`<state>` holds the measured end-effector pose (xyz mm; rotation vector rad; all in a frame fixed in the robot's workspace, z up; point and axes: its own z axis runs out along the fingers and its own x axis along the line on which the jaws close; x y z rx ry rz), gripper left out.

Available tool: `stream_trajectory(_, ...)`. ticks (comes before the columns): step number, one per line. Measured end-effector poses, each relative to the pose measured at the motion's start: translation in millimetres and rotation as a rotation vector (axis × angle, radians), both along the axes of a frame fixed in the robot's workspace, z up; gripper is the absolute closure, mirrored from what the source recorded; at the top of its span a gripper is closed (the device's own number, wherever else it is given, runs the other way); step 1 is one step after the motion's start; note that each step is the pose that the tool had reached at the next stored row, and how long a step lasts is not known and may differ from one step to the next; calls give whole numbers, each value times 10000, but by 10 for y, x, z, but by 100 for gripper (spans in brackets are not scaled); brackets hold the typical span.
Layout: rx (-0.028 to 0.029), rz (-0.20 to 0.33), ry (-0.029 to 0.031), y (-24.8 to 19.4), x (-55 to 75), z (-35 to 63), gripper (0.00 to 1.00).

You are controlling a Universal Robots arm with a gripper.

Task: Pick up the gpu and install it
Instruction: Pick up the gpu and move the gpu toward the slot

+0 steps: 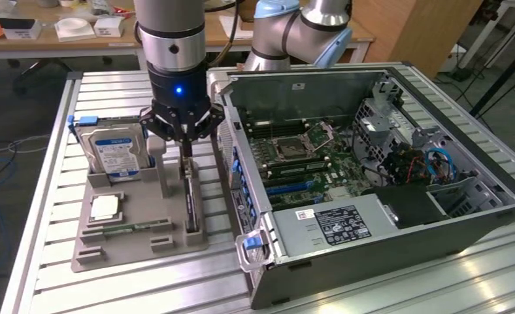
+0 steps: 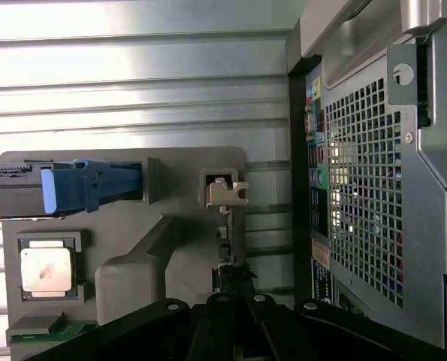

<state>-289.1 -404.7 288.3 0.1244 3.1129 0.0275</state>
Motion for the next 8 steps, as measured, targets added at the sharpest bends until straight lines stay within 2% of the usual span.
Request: stream_trajectory(8, 0, -1, -1, 0, 0, 0, 89)
